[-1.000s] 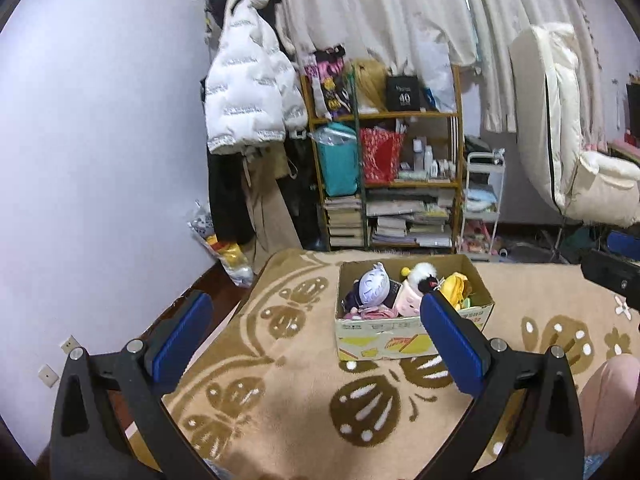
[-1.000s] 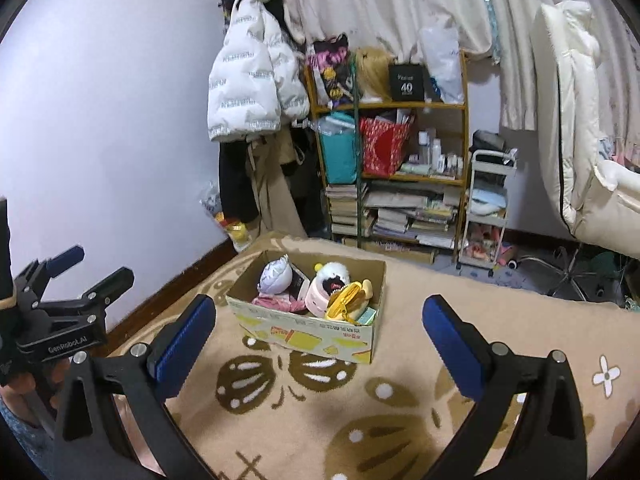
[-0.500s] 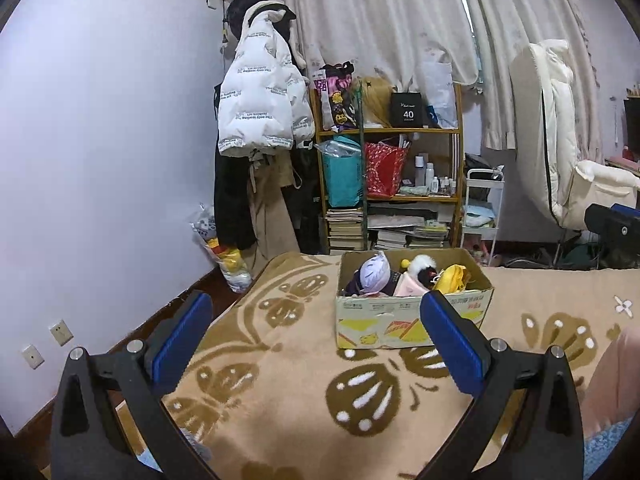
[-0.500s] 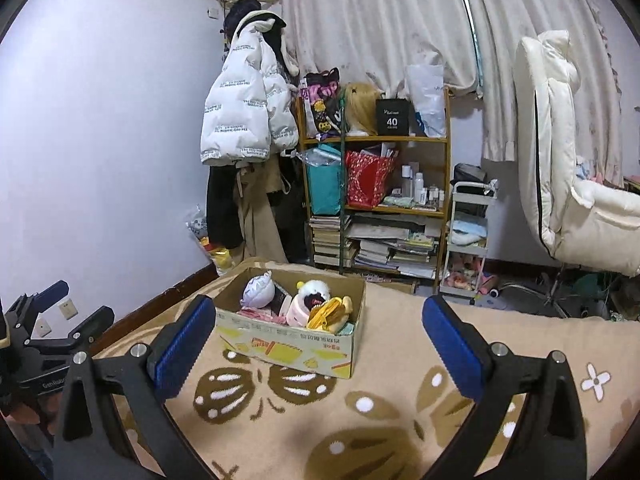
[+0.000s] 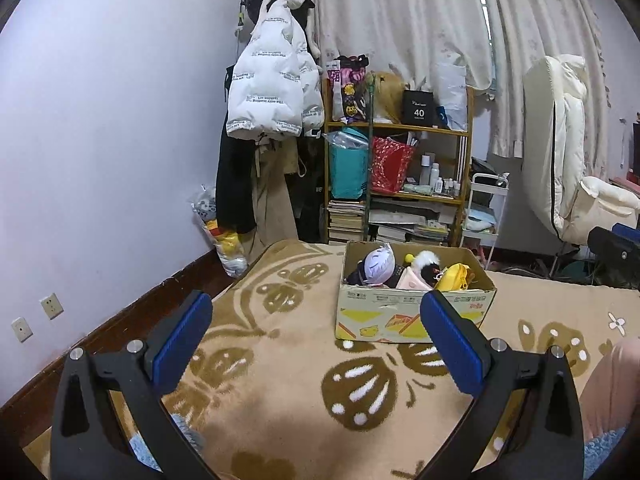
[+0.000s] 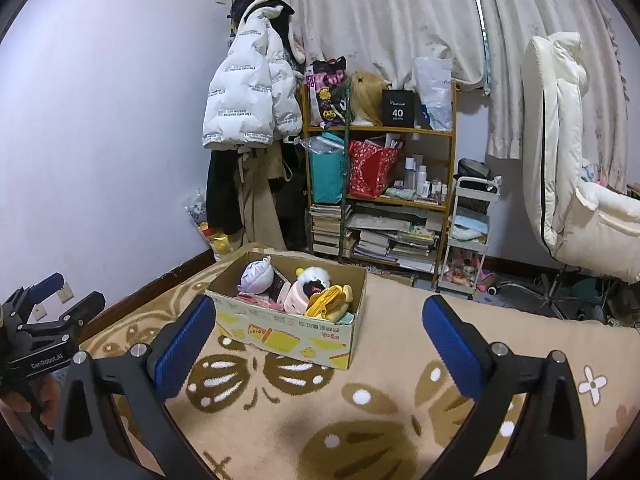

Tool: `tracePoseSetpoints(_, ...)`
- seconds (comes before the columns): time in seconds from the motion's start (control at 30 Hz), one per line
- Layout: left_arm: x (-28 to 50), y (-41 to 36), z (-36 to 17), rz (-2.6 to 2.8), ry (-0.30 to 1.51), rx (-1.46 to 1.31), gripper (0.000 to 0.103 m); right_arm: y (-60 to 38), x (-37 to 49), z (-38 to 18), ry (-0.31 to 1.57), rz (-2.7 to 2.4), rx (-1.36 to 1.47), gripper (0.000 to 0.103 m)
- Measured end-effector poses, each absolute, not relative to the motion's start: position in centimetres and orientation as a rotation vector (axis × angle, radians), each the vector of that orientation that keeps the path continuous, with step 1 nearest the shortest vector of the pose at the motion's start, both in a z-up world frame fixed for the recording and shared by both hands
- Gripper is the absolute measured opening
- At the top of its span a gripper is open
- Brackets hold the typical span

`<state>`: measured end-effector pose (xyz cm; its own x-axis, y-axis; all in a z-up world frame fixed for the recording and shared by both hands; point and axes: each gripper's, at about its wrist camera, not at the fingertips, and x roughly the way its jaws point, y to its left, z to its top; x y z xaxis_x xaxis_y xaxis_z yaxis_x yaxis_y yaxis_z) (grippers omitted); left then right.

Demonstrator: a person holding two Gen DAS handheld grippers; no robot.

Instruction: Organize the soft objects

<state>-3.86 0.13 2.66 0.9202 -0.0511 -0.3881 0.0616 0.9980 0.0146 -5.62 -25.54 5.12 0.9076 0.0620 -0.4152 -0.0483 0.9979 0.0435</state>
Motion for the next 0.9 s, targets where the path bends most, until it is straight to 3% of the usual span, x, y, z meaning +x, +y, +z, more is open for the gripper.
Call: tracePoseSetpoints(0.9,-3.82,-0.83,2.35,-0.077,0.411,0.06,0.103,-25.87,-5.42,4.76,0.434,0.052,0.007,0.103)
